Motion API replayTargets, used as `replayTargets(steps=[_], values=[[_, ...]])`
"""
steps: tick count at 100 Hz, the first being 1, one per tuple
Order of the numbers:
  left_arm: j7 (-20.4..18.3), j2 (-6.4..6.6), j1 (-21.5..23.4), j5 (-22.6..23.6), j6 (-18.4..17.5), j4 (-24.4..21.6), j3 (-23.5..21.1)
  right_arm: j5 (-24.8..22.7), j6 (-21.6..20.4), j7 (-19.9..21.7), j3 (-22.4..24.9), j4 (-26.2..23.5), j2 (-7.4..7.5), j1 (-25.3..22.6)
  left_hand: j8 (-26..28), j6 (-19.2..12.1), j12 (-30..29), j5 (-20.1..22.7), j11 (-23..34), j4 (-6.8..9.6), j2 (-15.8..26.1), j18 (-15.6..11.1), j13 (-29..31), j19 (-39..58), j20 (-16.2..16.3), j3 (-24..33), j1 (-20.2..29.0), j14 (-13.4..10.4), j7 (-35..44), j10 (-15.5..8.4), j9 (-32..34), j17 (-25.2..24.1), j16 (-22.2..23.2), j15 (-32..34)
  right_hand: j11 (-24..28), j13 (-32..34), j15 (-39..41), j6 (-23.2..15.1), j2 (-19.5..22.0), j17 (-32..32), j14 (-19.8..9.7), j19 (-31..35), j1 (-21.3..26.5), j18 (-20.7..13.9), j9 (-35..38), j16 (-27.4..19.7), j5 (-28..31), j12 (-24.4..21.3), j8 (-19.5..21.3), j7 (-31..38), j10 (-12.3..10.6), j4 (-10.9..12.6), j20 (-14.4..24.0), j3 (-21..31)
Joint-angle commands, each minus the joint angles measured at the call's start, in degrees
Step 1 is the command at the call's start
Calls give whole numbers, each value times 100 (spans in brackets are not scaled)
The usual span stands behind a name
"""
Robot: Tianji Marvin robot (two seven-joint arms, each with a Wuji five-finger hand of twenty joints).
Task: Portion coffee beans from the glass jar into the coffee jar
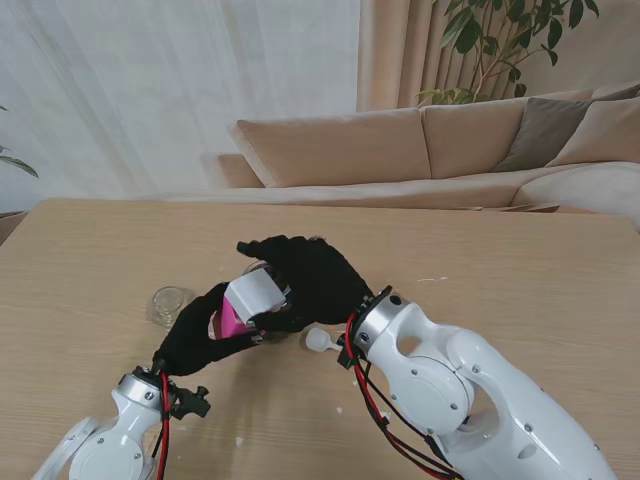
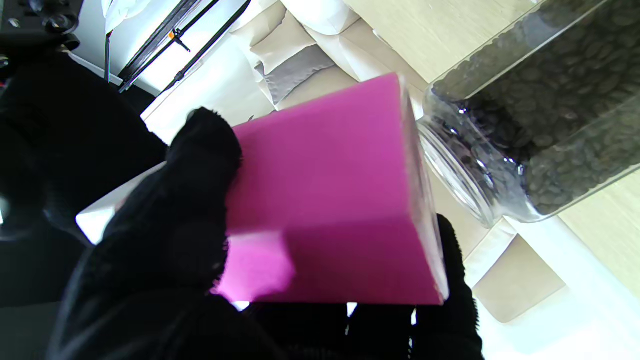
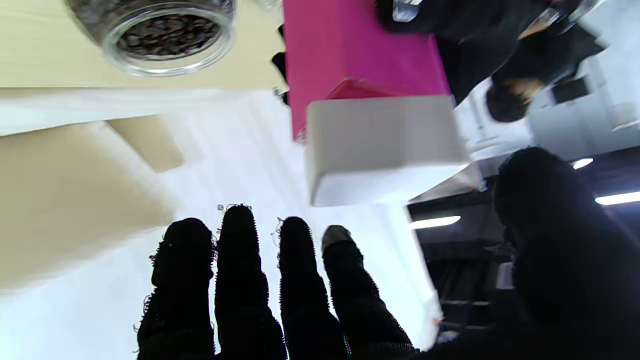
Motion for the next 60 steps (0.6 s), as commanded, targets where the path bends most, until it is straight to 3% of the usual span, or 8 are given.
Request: replayTargets(steps=[1, 20, 32, 42, 46, 48, 60], values=[[40, -67, 10, 39, -58, -13, 28, 50, 86, 11, -77, -24, -67, -69, 305, -545, 473, 485, 579, 129, 687, 45, 152, 135, -87, 693, 1251, 28, 1111, -289, 662, -1, 141, 118, 288, 62, 291, 245, 229, 78, 161, 270, -413, 49, 54, 195, 241, 202, 179, -106, 197, -97, 178, -207], [232, -109, -6, 89, -99, -1, 78, -143, 663, 78, -285, -52, -77, 57, 311, -532, 524, 477, 562, 138, 676, 37, 154, 171, -104, 698, 1284, 29, 1163, -292, 697, -4, 155, 152, 807, 336, 903, 451, 792, 425, 291, 890, -940, 127, 349, 497, 600, 593, 717, 117, 405, -109, 275, -469], [291, -116, -5, 164, -113, -17, 86, -215, 788, 147, -384, -22, -74, 175, 308, -538, 547, 467, 544, 140, 670, 38, 162, 189, -114, 706, 1286, 25, 1189, -297, 710, 4, 159, 168, 1039, 552, 1204, 425, 790, 660, 317, 1197, -947, 157, 577, 651, 764, 801, 1063, 338, 392, -88, 299, -442], [273, -112, 8, 153, -105, -45, 91, -213, 761, 250, -421, -9, -58, 250, 301, -536, 557, 469, 534, 140, 662, 45, 158, 194, -121, 712, 1285, 32, 1198, -298, 714, -1, 159, 170, 1318, 682, 1542, 236, 513, 800, 204, 1400, -288, 101, 673, 854, 793, 1061, 1463, 627, 220, 35, 307, -411], [257, -107, 10, 155, -95, -50, 93, -190, 707, 224, -423, 17, -63, 260, 297, -538, 558, 466, 529, 139, 662, 47, 161, 196, -123, 710, 1277, 25, 1198, -305, 717, -2, 159, 171, 1403, 725, 1641, 135, 387, 808, 182, 1430, 72, 105, 717, 913, 815, 1136, 1572, 726, 154, 84, 312, -414], [241, -103, 10, 153, -91, -51, 92, -181, 686, 210, -424, 28, -65, 265, 296, -541, 558, 465, 526, 139, 665, 44, 162, 197, -125, 711, 1276, 22, 1198, -307, 716, -1, 159, 172, 1457, 762, 1694, 63, 319, 807, 150, 1449, 482, 108, 745, 951, 796, 1214, 1698, 832, 88, 142, 319, -542], [171, -91, 17, 99, -63, -54, 110, -142, 478, 220, -372, 55, -56, 273, 283, -531, 563, 465, 512, 142, 663, 42, 161, 201, -132, 719, 1287, 23, 1195, -299, 724, 0, 156, 170, 1384, 855, 1627, -215, 127, 718, 18, 1299, 1470, 83, 824, 915, 815, 1220, 1729, 875, -98, 339, 273, -419]])
